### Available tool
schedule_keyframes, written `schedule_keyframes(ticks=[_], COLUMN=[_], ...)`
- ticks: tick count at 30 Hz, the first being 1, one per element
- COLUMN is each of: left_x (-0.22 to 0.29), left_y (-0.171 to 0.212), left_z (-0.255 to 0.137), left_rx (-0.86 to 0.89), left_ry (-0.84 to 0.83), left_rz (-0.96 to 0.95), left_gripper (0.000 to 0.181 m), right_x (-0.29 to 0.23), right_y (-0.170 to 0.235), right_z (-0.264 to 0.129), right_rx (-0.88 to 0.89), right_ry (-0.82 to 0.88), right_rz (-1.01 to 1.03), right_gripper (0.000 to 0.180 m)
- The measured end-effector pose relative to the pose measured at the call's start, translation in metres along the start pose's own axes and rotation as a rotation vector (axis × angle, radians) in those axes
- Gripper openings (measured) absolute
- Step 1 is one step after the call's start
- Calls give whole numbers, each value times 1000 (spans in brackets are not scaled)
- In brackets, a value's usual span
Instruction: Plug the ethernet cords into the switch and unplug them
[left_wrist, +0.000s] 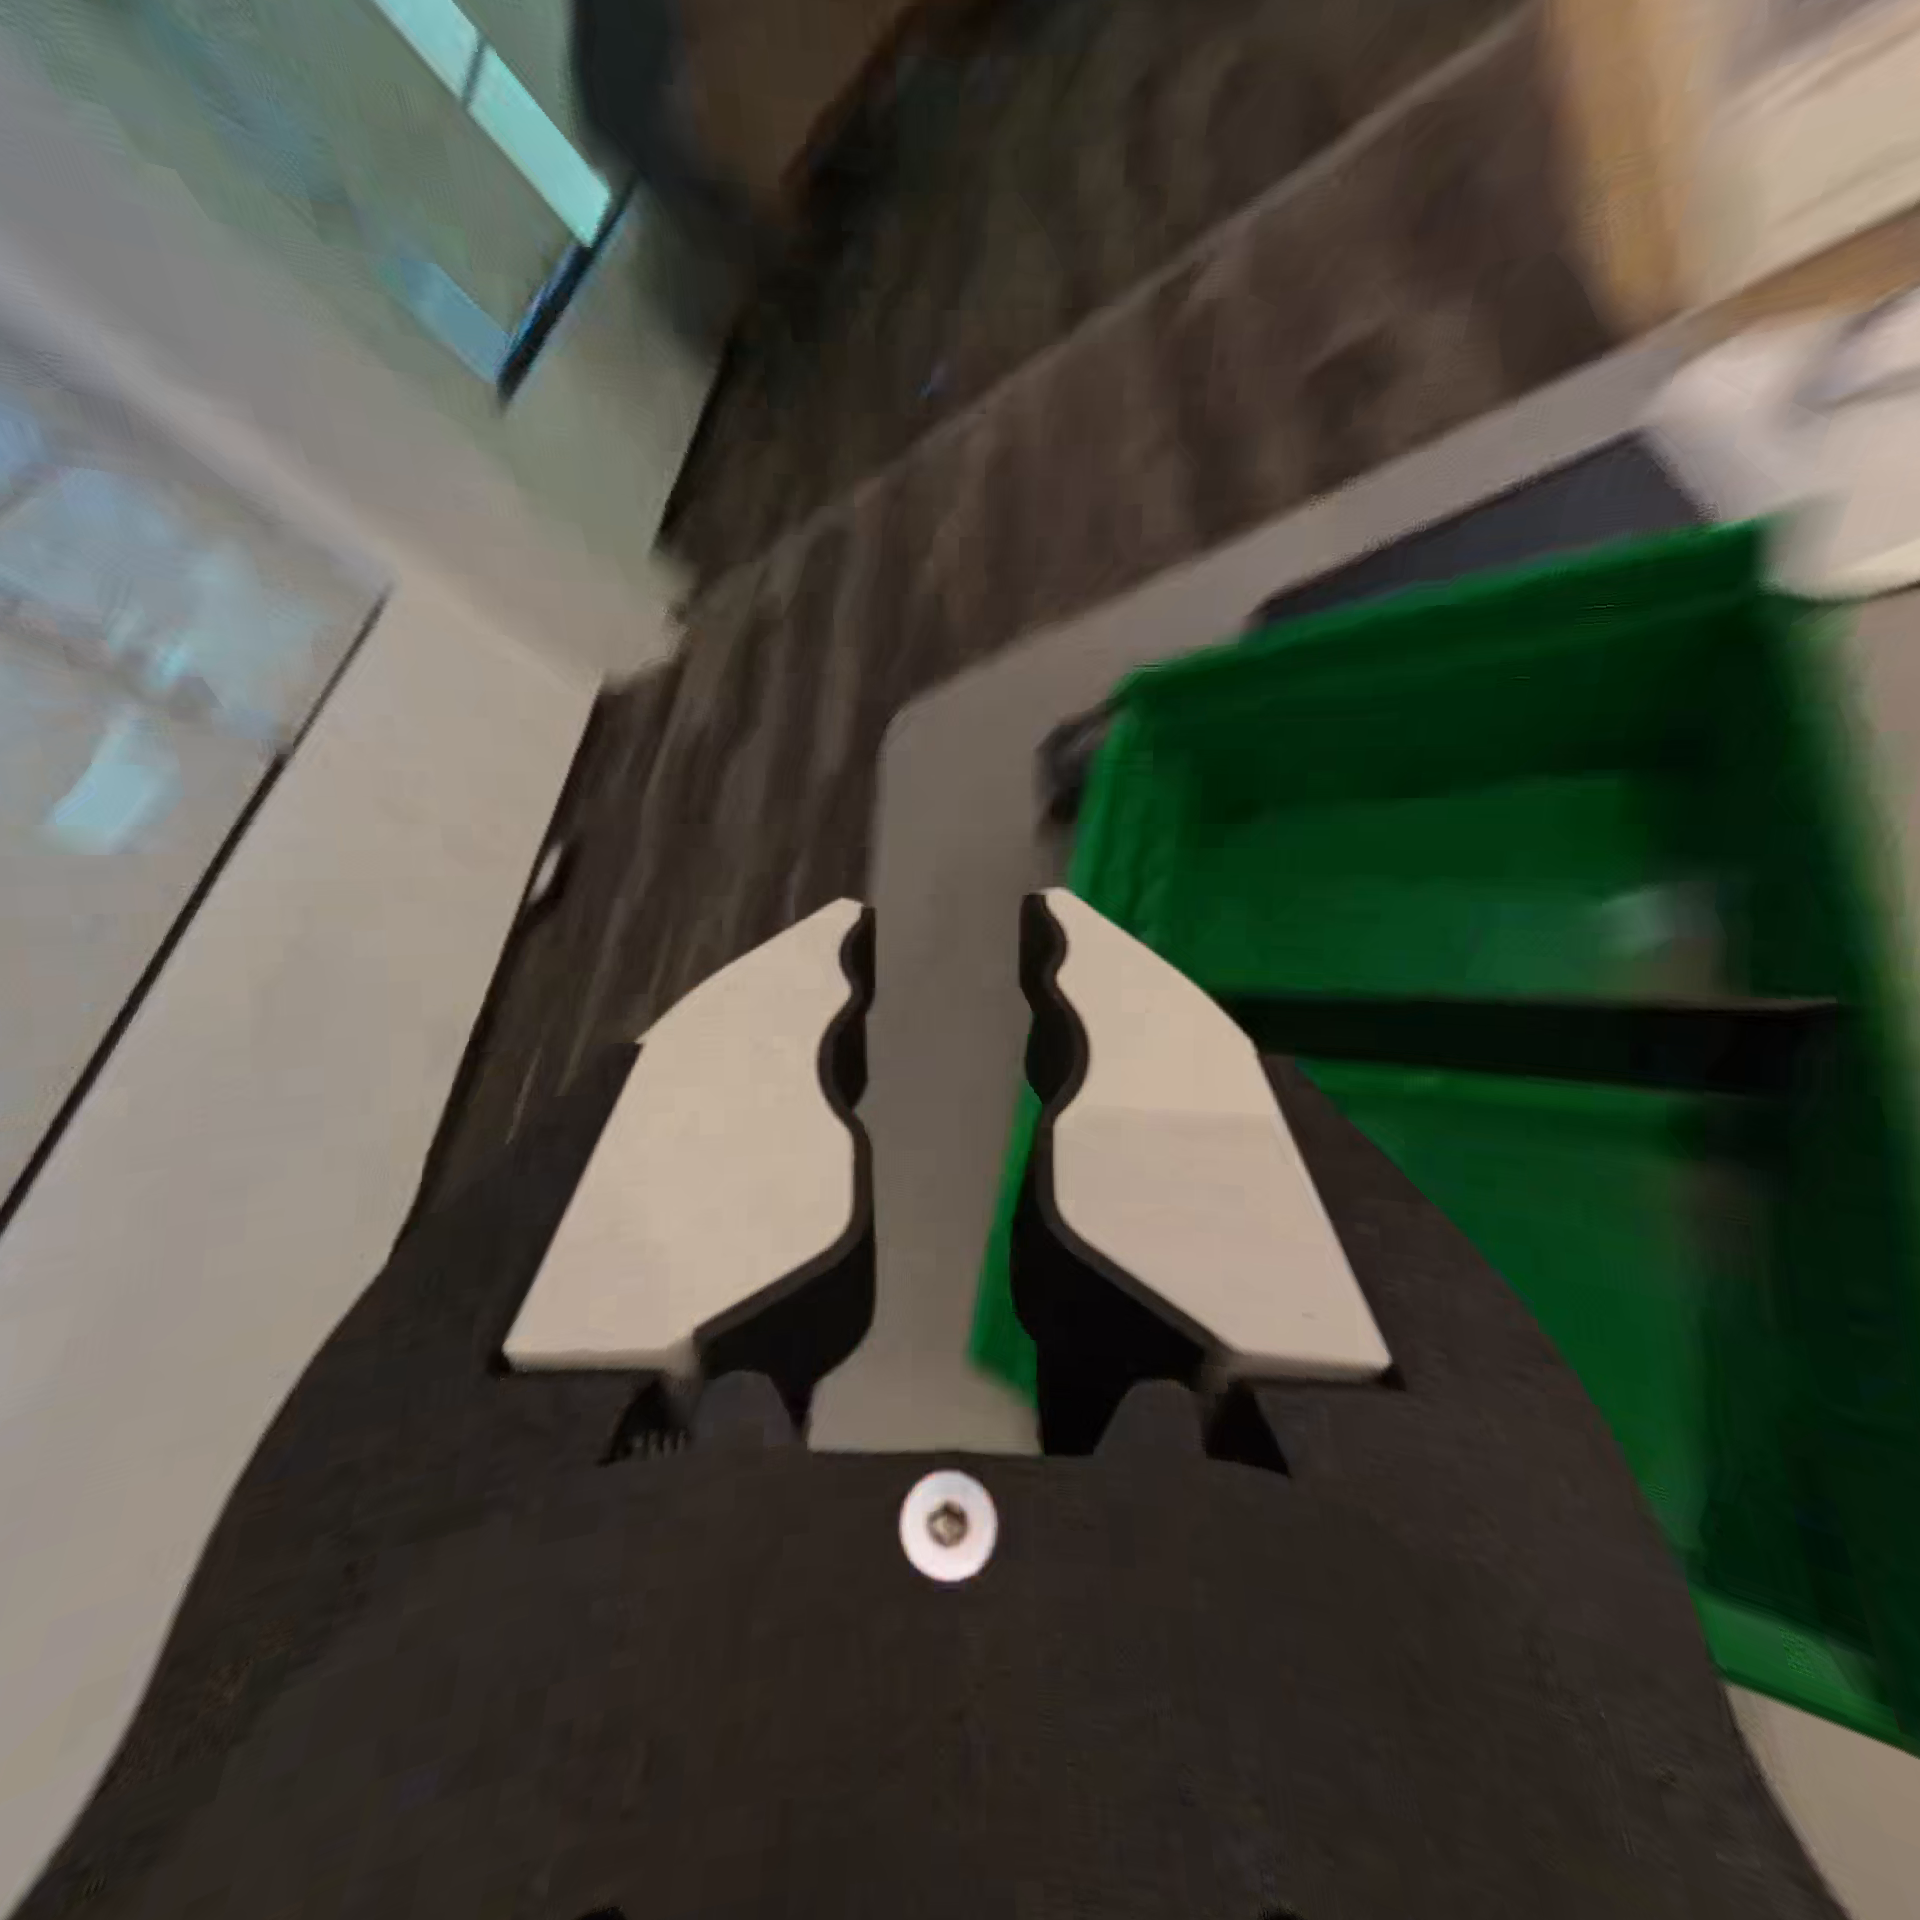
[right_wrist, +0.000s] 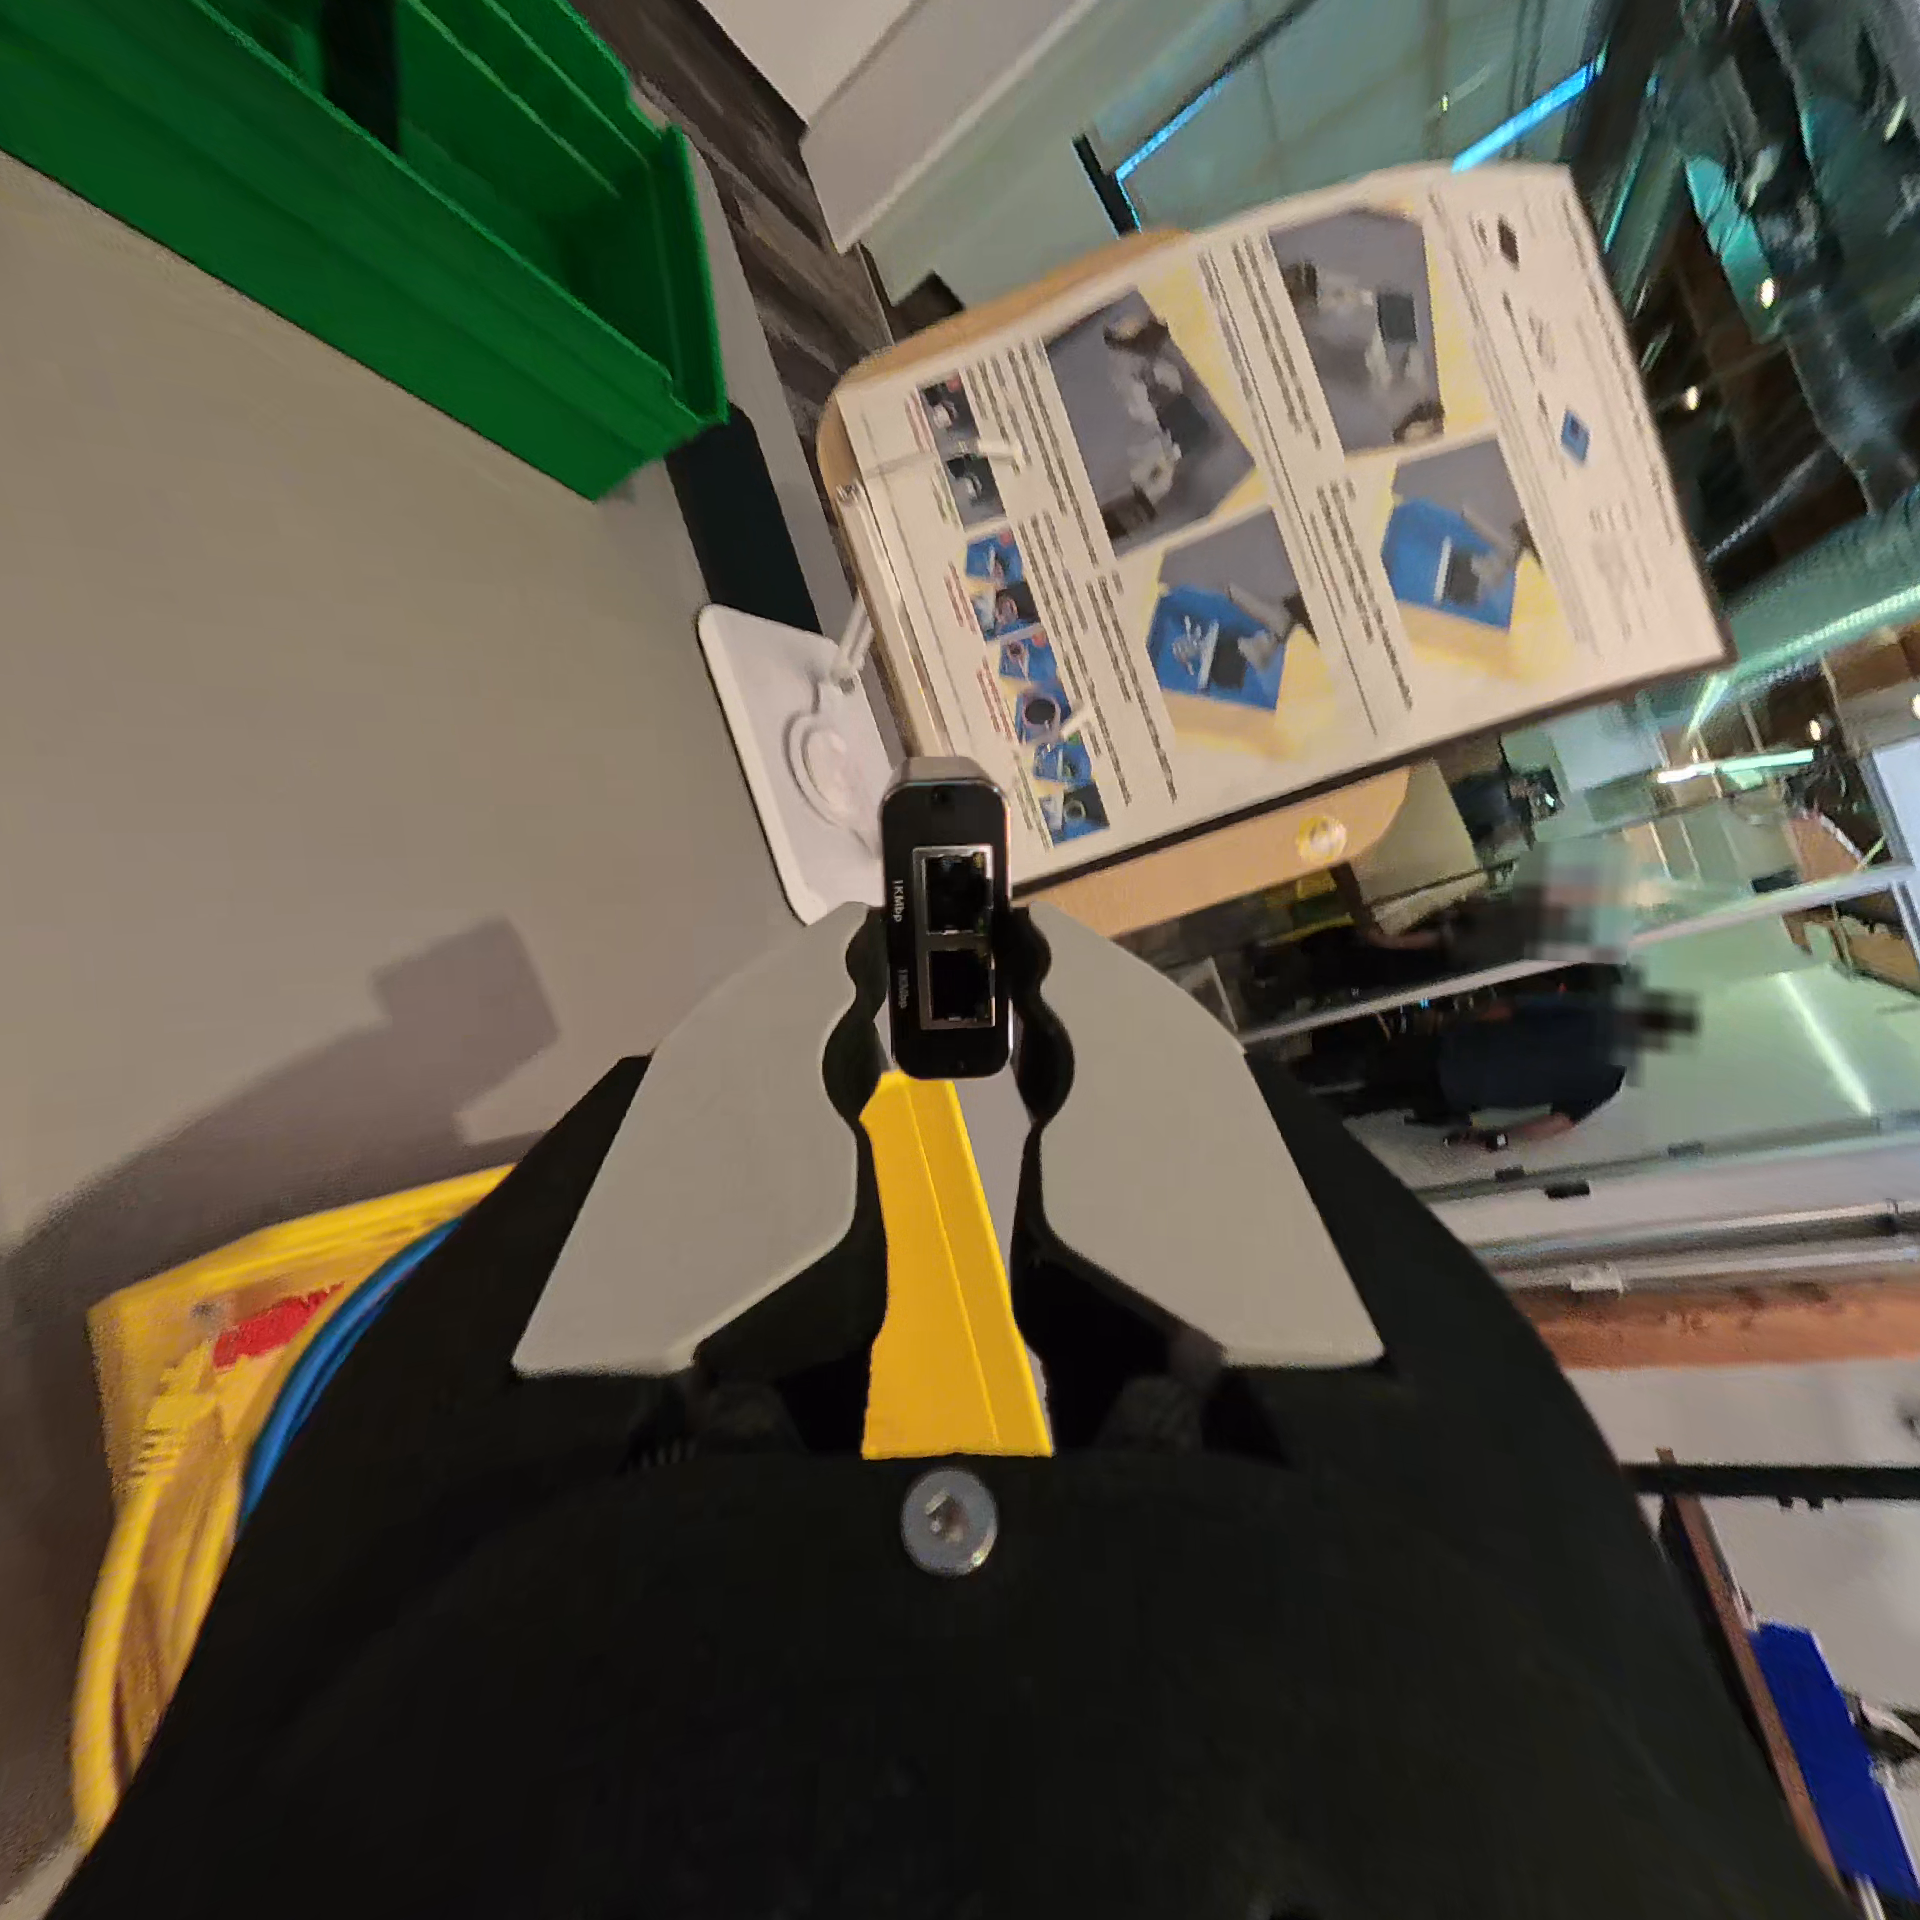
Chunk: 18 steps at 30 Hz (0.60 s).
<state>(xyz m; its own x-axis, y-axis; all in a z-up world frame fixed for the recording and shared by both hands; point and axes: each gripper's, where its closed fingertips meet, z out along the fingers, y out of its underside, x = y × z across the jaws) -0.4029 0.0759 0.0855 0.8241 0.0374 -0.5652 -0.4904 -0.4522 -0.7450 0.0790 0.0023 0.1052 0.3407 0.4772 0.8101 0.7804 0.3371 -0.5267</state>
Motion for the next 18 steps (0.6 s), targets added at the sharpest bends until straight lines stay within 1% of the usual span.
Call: schedule_keyframes(ticks=[1, 3, 5, 6, 8, 11, 12, 13, 14, 16, 18], left_x=[-15, -6, 3, 13, 20, 21, 25, 32, 38, 40, 46], left_y=[32, 87, 122, 133, 140, 143, 147, 150, 153, 154, 155], left_z=[14, 33, 46, 49, 59, 73, 75, 76, 76, 75, 66], left_rx=[-105, -289, -414, -469, -499, -479, -502, -523, -540, -553, -585], left_ry=[-39, 101, 188, 261, 313, 294, 306, 345, 375, 381, 439], left_rz=[-41, -186, -354, -416, -497, -464, -453, -446, -436, -419, -430], left_gripper=[26, 29, 33, 36, 40, 38, 36, 25, 19, 15, 11], right_x=[1, 4, 5, 5, 5, 4, 4, 5, 6, 9, 13], right_y=[7, 20, 30, 34, 40, 47, 48, 48, 49, 51, 57], right_z=[2, 6, 11, 13, 17, 18, 18, 17, 17, 15, 12], right_rx=[-17, -48, -75, -84, -104, -137, -140, -139, -139, -141, -155], right_ry=[2, 9, 5, 6, 3, 5, 5, 8, 14, 26, 43], right_rz=[10, 27, 44, 51, 59, 55, 54, 54, 57, 63, 75], right_gripper=[24, 24, 24, 24, 24, 24, 24, 24, 24, 24, 24])
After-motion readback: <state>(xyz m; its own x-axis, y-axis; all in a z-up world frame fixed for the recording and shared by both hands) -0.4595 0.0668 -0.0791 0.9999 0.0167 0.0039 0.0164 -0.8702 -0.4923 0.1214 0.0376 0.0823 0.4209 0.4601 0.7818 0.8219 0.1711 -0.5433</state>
